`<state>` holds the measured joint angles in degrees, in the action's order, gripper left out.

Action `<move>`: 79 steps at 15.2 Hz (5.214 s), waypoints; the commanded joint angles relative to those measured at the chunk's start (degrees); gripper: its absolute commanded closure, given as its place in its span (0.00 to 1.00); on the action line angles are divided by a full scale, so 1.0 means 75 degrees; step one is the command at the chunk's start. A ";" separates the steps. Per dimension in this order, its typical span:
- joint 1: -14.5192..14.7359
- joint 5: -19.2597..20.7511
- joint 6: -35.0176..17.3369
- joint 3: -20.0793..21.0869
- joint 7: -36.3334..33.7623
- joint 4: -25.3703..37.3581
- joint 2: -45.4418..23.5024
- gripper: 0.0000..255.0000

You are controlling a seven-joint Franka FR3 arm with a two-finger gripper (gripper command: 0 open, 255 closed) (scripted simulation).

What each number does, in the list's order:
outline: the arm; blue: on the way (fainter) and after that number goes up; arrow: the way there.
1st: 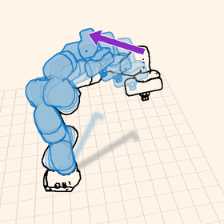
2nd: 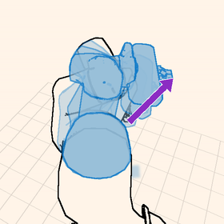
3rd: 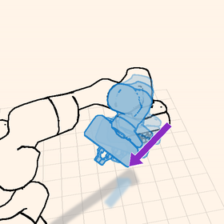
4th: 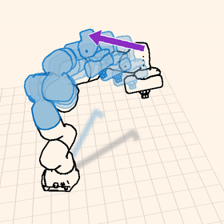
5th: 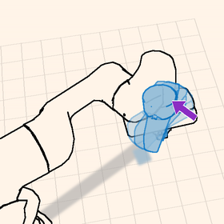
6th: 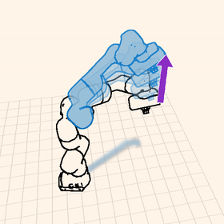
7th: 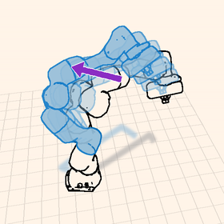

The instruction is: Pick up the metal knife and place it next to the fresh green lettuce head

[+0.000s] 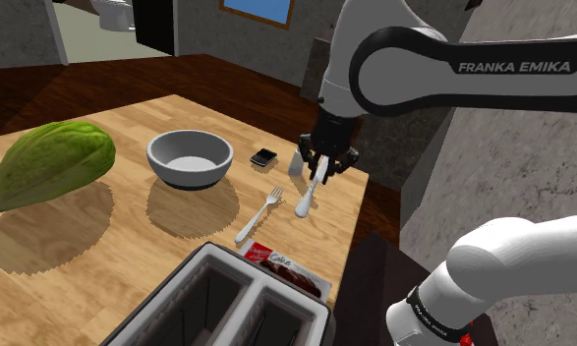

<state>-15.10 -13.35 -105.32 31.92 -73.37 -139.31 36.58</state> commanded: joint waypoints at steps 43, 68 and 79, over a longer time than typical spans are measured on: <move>0.3084 0.5754 0.2741 0.2759 -0.6306 0.9665 -0.9478 1.00; 0.2437 0.6050 0.0373 0.2612 -0.6834 0.7224 -0.9737 1.00; 0.2469 0.6368 -0.0365 0.2385 -0.7068 0.6726 -1.0098 1.00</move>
<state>3.35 34.31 -107.91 49.88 -126.32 -88.86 -39.01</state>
